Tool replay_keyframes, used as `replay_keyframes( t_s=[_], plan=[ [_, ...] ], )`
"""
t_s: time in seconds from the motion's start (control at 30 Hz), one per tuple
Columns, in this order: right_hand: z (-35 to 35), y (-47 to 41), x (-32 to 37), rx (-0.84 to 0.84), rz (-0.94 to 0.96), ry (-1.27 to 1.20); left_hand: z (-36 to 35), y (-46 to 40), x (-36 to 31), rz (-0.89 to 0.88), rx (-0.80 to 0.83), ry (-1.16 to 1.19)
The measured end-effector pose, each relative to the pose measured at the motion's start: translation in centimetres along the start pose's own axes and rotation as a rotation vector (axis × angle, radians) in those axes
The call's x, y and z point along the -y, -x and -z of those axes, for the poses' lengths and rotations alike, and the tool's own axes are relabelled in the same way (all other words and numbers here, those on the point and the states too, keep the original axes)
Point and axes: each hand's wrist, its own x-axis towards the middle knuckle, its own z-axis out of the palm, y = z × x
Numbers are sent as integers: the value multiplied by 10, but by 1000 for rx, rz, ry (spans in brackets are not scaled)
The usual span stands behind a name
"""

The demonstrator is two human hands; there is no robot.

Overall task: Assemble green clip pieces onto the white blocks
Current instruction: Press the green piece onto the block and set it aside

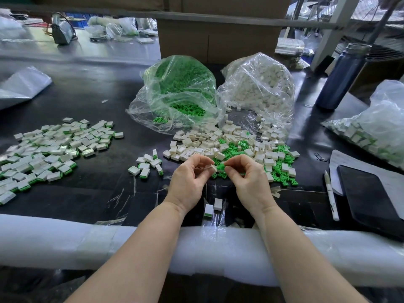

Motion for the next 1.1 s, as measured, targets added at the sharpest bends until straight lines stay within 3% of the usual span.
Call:
replay_keyframes(
  t_s=[0.43, 1.1],
  plan=[
    [-1, 0, 1, 32, 8, -76, 0, 0, -3, 54, 98, 188],
    [0, 2, 4, 96, -85, -40, 0, 1, -5, 42, 97, 84]
  ],
)
